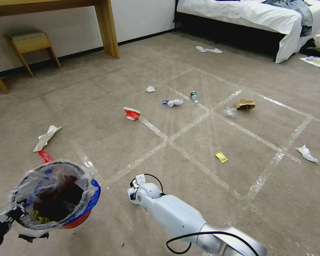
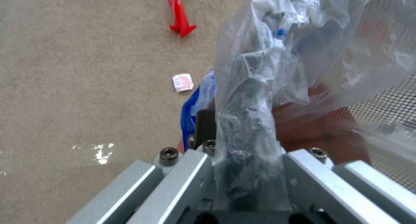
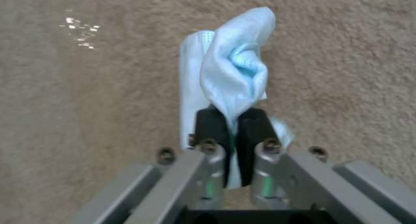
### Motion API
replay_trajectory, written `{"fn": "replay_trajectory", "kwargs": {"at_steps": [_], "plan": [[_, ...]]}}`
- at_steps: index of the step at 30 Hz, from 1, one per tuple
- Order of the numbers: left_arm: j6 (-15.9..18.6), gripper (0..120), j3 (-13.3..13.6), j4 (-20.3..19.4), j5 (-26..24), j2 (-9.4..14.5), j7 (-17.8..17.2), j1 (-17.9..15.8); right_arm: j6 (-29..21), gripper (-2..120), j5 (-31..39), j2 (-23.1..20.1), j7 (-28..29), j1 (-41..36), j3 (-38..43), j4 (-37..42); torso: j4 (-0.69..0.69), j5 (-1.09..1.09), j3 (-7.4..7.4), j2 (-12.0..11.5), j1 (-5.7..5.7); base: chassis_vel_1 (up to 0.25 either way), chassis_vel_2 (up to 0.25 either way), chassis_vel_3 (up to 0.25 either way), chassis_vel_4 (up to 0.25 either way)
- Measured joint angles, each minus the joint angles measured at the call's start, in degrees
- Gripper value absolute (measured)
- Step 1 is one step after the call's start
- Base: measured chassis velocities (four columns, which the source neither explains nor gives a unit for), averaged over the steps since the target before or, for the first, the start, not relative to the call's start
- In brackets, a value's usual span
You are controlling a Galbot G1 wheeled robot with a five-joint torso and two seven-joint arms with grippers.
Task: Pick up the trash bin and place the garbage on the floor into it.
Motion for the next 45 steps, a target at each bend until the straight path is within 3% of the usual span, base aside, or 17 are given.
{"fn": "replay_trajectory", "kwargs": {"at_steps": [15, 29, 32, 39, 40, 41, 43, 45], "plan": [[0.1, 0, 1.4, 0.8, 0.8, 0.1, -0.3, -1.0, -0.6, 0, 1.0, -5.6, 3.8, -1.8, -0.2, 10.9, -0.01, 0.00, 0.00, 0.0, 0.00, 0.000, 0.000, 0.000, 0.000], [0.1, 0, 2.4, 1.0, 1.1, 0.1, -0.4, -1.8, 0.7, 0, 1.3, -12.1, 3.9, -4.4, 3.5, 22.3, 0.00, 0.01, 0.00, 0.0, 0.00, 0.000, 0.000, 0.000, 0.000], [0.1, 0, 2.5, 0.9, 0.5, 0.5, -0.4, -1.8, 3.9, 0, 1.0, -15.2, 1.9, -5.3, 6.7, 27.8, 0.00, 0.01, 0.00, 0.0, 0.00, 0.000, 0.000, 0.000, 0.000], [0.1, 0, 3.6, 0.7, 0.3, 0.6, -0.6, -2.1, 9.2, 0, 0.9, -17.5, -2.7, -5.6, 9.2, 32.5, 0.00, 0.01, 0.00, 0.0, 0.00, 0.000, 0.000, 0.000, 0.000], [0.1, 0, 4.4, 0.4, 0.2, 0.6, -0.7, -2.4, 12.8, 0, 1.0, -18.6, -5.6, -5.7, 10.5, 35.3, -0.01, 0.01, 0.00, 0.0, 0.00, 0.000, 0.000, 0.000, 0.000], [0.1, 0, 4.4, 0.4, 0.2, 0.6, -0.7, -2.4, 12.8, 0, 1.0, -18.6, -5.6, -5.7, 10.5, 35.3, -0.01, 0.01, 0.00, 0.0, 0.00, 0.000, 0.000, 0.000, 0.000], [0.2, 0, 6.3, -0.1, 0.2, 1.0, -0.9, -2.9, 19.6, 0, 1.6, -20.4, -11.4, -5.6, 12.6, 40.7, 0.00, 0.01, 0.00, 0.0, 0.00, 0.000, 0.000, 0.000, 0.000], [0.2, 0, 6.7, -0.3, 0.0, 1.2, -0.9, -3.0, 20.9, 0, 1.7, -20.9, -12.7, -5.6, 13.0, 42.2, 0.00, 0.01, 0.00, 0.0, 0.00, 0.000, 0.000, 0.000, 0.000]]}}
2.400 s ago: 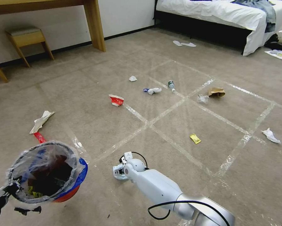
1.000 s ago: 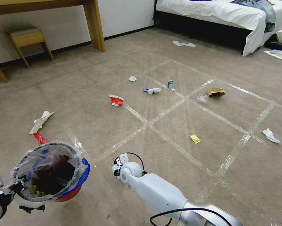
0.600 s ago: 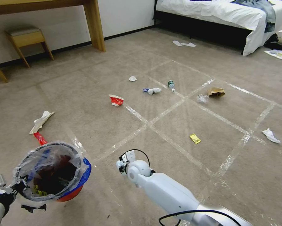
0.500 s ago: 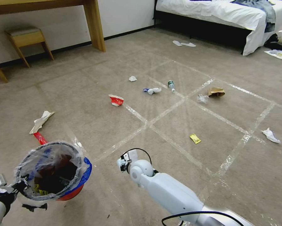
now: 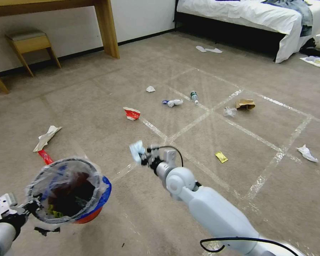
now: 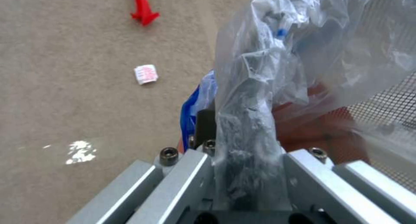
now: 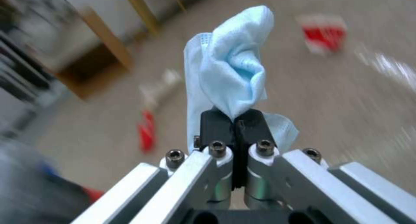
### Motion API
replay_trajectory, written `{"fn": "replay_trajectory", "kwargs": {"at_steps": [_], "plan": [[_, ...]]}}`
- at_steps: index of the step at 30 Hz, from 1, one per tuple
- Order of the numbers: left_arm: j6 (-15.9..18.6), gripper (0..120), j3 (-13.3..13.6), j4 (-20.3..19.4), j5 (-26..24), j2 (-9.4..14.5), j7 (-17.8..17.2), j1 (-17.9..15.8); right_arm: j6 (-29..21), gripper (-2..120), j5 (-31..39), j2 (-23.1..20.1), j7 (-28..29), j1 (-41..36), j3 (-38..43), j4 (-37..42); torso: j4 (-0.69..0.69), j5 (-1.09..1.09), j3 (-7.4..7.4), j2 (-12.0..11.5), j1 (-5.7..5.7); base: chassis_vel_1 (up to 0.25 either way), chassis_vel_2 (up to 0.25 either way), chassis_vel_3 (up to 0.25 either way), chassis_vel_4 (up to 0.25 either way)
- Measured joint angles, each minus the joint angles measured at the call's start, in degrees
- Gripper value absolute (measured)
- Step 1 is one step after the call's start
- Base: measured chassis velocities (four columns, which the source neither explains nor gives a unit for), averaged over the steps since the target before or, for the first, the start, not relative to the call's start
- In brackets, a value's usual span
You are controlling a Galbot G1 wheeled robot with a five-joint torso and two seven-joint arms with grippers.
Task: Pick up the trash bin and place the garbage on the floor into it.
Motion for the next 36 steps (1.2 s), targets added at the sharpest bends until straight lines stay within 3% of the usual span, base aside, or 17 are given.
{"fn": "replay_trajectory", "kwargs": {"at_steps": [6, 13, 18, 22, 30, 36], "plan": [[0.4, 0, 2.1, -0.6, -0.7, 1.7, -0.2, -0.4, 5.9, 0, 5.0, -4.1, -7.8, 1.6, 0.4, 8.9, -0.01, 0.00, 0.00, 0.0, 0.00, 0.000, 0.000, 0.000, 0.000], [0.5, 0, 2.8, -0.4, -0.8, 2.4, -0.3, -1.0, 6.5, 0, 12.4, -6.8, -10.1, 6.5, -5.1, 15.0, 0.00, -0.01, 0.00, 0.0, 0.00, 0.000, 0.000, 0.000, 0.000], [0.5, 0, 2.8, -0.2, -1.1, 2.9, -0.6, -1.5, 0.9, 0, 15.7, -8.3, -6.8, 11.5, -12.1, 18.3, 0.00, -0.01, 0.00, 0.0, 0.00, 0.000, 0.000, 0.000, 0.000], [0.5, 0, 2.8, -0.2, -1.2, 2.7, -0.6, -1.6, -2.3, 0, 15.3, -7.0, -3.2, 13.9, -16.2, 18.4, 0.00, -0.02, 0.00, 0.0, 0.00, 0.000, 0.000, 0.000, 0.000], [0.5, 0, 2.5, -0.9, -1.5, 2.5, -0.7, -1.6, -5.8, 0, 12.1, -2.0, 0.4, 16.3, -20.6, 15.9, 0.01, -0.02, 0.00, 0.0, 0.00, 0.000, 0.000, 0.000, 0.000], [0.5, 0, 2.3, -1.0, -1.5, 2.3, -0.8, -1.5, -7.0, 0, 10.0, -2.4, 0.8, 16.6, -21.8, 15.0, 0.00, -0.02, 0.00, 0.0, 0.00, 0.000, 0.000, 0.000, 0.000]]}}
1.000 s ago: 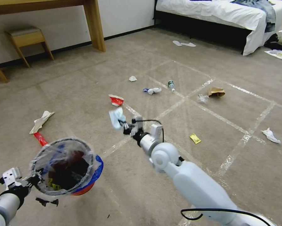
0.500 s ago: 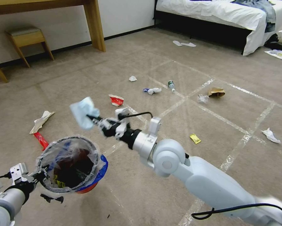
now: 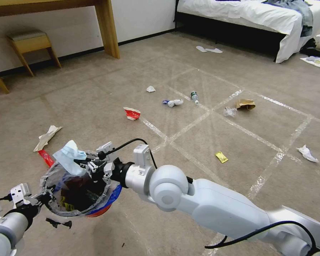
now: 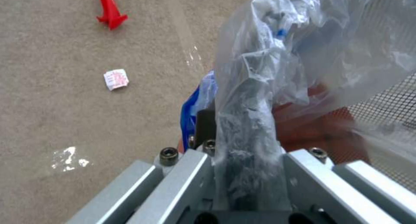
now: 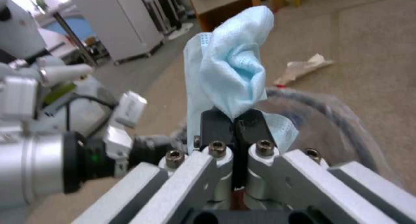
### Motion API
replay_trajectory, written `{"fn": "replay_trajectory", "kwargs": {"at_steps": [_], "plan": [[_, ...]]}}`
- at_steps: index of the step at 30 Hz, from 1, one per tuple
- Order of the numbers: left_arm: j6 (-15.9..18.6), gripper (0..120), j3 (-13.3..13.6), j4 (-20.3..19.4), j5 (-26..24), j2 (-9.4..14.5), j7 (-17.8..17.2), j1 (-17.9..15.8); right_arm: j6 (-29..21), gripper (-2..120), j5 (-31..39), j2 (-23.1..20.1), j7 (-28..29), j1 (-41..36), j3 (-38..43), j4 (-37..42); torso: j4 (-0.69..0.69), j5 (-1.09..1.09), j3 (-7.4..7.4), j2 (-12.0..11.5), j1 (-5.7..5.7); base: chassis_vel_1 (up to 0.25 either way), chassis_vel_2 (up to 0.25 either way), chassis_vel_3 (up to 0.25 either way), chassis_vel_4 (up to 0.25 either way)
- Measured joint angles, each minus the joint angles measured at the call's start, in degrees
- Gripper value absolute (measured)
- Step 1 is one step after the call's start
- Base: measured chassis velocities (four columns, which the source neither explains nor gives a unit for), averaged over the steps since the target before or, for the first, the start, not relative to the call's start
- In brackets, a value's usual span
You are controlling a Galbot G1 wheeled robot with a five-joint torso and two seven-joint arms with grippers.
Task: Pick up the trash bin and place the garbage on the floor into it.
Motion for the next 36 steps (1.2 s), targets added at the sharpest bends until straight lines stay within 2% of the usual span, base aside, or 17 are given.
{"fn": "replay_trajectory", "kwargs": {"at_steps": [6, 9, 10, 11, 13, 17, 19, 22, 24, 25, 28, 32, 34, 36], "plan": [[0.0, 0, -0.7, 0.0, -0.2, 0.0, 0.0, 0.2, -0.3, 0, -0.5, -0.1, 0.3, -0.4, -1.6, -0.1, 0.00, 0.00, 0.00, 0.0, 0.00, 0.000, 0.000, 0.000, 0.000], [0.0, 0, -1.0, -0.1, -0.4, 0.0, -0.1, 0.3, -0.4, 7, -0.3, 0.0, 0.5, -0.6, -2.1, 0.4, 0.00, 0.01, 0.00, 0.0, 0.00, 0.000, 0.000, 0.000, 0.000], [0.0, 0, -1.2, -0.1, -0.5, 0.0, -0.1, 0.3, -0.4, 13, -0.3, -0.1, 0.7, -0.6, -2.5, 0.6, 0.00, 0.01, 0.00, 0.0, 0.00, 0.000, 0.000, 0.000, 0.000], [0.0, 0, -1.2, -0.1, -0.5, 0.0, -0.1, 0.3, -0.4, 13, -0.3, -0.1, 0.7, -0.6, -2.5, 0.6, 0.00, 0.01, 0.00, 0.0, 0.00, 0.000, 0.000, 0.000, 0.000], [0.0, 0, -1.3, -0.2, -0.6, -0.2, -0.1, 0.5, -0.5, 25, -0.5, -0.1, 0.8, -0.3, -3.0, 0.3, 0.00, 0.00, 0.00, 0.0, 0.00, 0.000, 0.000, 0.000, 0.000], [0.0, 0, -1.3, -0.4, -0.6, -0.3, -0.1, 0.6, -0.5, 32, -0.7, -0.1, 0.8, -0.2, -3.2, 0.0, 0.00, 0.01, 0.00, 0.0, 0.00, 0.000, 0.000, 0.000, 0.000], [0.0, 0, -1.3, -0.5, -0.6, -0.5, -0.1, 0.7, -0.5, 47, -1.1, -0.1, 0.8, -0.2, -3.2, -0.2, 0.00, 0.01, 0.00, 0.0, 0.00, 0.000, 0.000, 0.000, 0.000], [0.0, 0, -1.3, -0.5, -0.6, -0.6, -0.1, 0.8, -0.5, 54, -1.2, -0.3, 0.9, -0.2, -3.2, -0.2, 0.00, 0.01, 0.00, 0.0, 0.00, 0.000, 0.000, 0.000, 0.000], [0.0, 0, -1.3, -0.7, -0.5, -0.7, -0.1, 0.9, -0.5, 65, -1.2, -0.6, 0.9, -0.6, -3.1, 0.1, 0.00, 0.01, 0.00, 0.0, 0.00, 0.000, 0.000, 0.000, 0.000], [0.0, 0, -1.3, -0.7, -0.5, -0.7, -0.1, 0.9, -0.5, 65, -1.2, -0.6, 0.9, -0.6, -3.1, 0.1, 0.00, 0.01, 0.00, 0.0, 0.00, 0.000, 0.000, 0.000, 0.000], [0.0, 0, -1.4, -0.7, -0.5, -0.7, -0.1, 1.0, -0.5, 80, -1.2, -0.7, 1.0, -0.8, -3.0, 0.4, 0.00, 0.01, 0.00, 0.0, 0.00, 0.000, 0.000, 0.000, 0.000], [0.0, 0, -1.5, -0.8, -0.5, -0.7, -0.1, 1.1, -0.5, 88, -1.2, -0.8, 1.1, -0.9, -3.0, 0.5, 0.00, 0.01, 0.00, 0.0, 0.00, 0.000, 0.000, 0.000, 0.000], [0.0, 0, -1.5, -0.8, -0.5, -0.8, -0.1, 1.1, -0.5, 99, -1.2, -0.8, 1.1, -0.9, -2.9, 0.6, 0.00, 0.01, 0.00, 0.0, 0.00, 0.000, 0.000, 0.000, 0.000], [0.0, 0, -1.5, -0.8, -0.4, -0.9, -0.1, 1.2, -0.5, 99, -1.2, -0.6, 1.2, -0.9, -2.8, 0.6, -0.01, 0.01, 0.00, 0.0, 0.00, 0.000, 0.000, 0.000, 0.000]]}}
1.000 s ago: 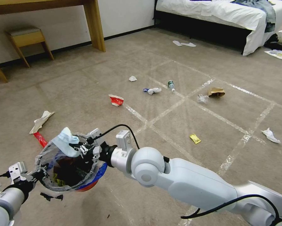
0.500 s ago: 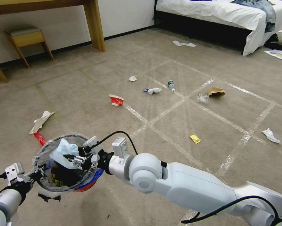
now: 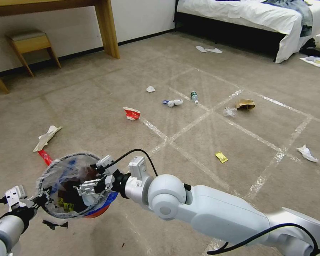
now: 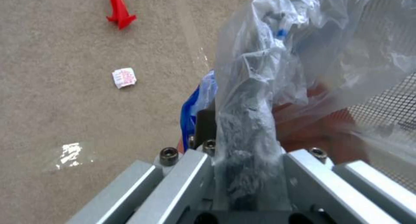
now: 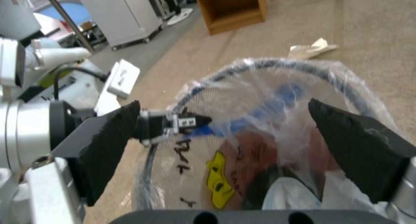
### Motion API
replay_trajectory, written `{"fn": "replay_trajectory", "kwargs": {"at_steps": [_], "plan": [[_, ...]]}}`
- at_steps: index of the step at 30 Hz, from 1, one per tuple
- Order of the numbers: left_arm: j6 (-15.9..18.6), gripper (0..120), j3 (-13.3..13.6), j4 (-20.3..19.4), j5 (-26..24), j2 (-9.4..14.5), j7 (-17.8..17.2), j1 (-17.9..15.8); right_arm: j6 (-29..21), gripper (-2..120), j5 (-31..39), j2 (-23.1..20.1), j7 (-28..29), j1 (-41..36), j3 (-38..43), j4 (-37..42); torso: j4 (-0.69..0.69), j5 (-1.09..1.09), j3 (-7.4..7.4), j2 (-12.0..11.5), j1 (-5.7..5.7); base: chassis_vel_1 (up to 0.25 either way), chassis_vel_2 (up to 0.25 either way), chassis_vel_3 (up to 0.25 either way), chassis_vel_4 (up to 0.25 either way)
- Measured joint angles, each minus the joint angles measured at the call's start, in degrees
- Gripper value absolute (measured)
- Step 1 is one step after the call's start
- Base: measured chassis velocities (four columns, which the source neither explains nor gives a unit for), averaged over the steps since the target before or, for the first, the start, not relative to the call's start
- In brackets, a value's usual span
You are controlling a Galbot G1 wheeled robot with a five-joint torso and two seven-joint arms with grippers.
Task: Pick up the trash bin and place the garbage on the floor into it.
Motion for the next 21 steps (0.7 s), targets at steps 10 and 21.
{"fn": "replay_trajectory", "kwargs": {"at_steps": [10, 21], "plan": [[0.0, 0, -0.6, -0.5, 0.1, -0.3, 0.0, 0.5, 6.2, 100, 0.0, 1.1, -2.1, -0.9, 3.4, 0.2, 0.01, 0.00, 0.00, 0.0, 0.00, 0.000, 0.000, 0.000, 0.000], [-0.3, 0, -2.1, -2.1, 0.2, -2.0, 0.3, 0.9, 26.5, 100, -16.1, -7.0, -10.9, -13.8, 31.7, 0.8, 0.00, 0.02, 0.00, 0.0, 0.00, 0.000, 0.000, 0.000, 0.000]]}}
